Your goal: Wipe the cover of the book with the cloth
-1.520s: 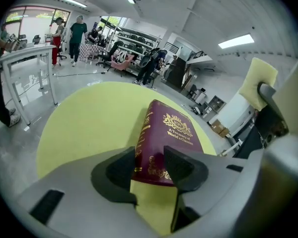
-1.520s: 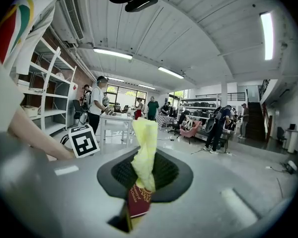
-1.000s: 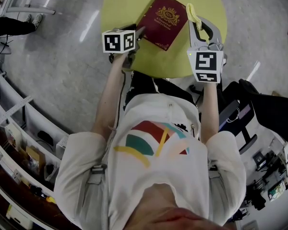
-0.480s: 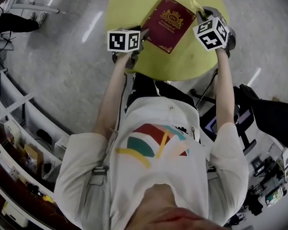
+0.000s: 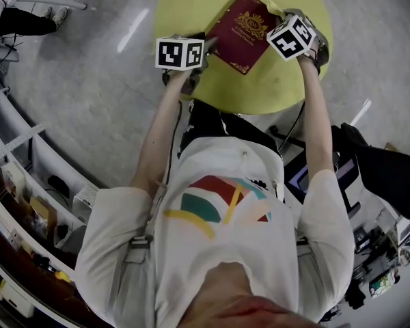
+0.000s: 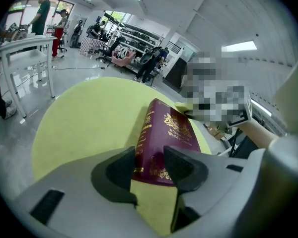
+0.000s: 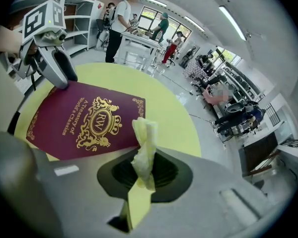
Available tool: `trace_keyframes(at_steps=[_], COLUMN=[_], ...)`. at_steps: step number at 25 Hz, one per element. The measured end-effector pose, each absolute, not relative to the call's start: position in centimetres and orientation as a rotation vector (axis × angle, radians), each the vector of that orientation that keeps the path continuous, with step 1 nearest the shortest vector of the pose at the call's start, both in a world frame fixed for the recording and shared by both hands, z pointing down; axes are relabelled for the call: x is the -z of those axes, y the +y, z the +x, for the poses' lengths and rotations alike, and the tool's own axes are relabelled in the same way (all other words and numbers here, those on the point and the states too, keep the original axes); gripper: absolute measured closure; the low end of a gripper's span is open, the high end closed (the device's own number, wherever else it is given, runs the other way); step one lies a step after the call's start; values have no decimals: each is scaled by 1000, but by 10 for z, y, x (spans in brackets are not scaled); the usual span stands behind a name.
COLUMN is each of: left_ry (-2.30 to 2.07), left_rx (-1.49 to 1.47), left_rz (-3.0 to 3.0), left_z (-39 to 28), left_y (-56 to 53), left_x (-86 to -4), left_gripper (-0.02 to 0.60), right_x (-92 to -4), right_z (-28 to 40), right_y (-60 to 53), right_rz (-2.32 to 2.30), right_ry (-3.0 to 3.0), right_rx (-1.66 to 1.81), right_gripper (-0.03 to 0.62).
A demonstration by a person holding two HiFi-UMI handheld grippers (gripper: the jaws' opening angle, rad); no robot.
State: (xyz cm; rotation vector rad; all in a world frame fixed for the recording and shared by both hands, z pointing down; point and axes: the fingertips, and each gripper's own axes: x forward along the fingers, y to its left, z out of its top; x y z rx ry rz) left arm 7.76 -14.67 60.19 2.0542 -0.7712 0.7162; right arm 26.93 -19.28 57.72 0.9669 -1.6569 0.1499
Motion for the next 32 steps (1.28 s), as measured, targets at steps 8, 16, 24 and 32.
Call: trace_keyframes(at_steps=[8,16,24,32], left_ry=[-784,-789,-784,-772], left_rx=[-732,-750,-753,-746], left_rz=[2067,2080,2085,2090], left_z=[78,78,79,81], left_y=[-147,-146,-145,-144], left_x=[-601,-600,-600,-601], left_gripper=[399,399,399,399], right_x=[-585,-586,-585,-592], right_z=[268,262,252,245], right_y=[-194,-191,-186,-173], right_rz=[945,910,887,882], right_ry=[-1616,-1592,-1575,-1577], right_rx=[-133,-107,-81,-129], right_gripper=[565,565,565,566])
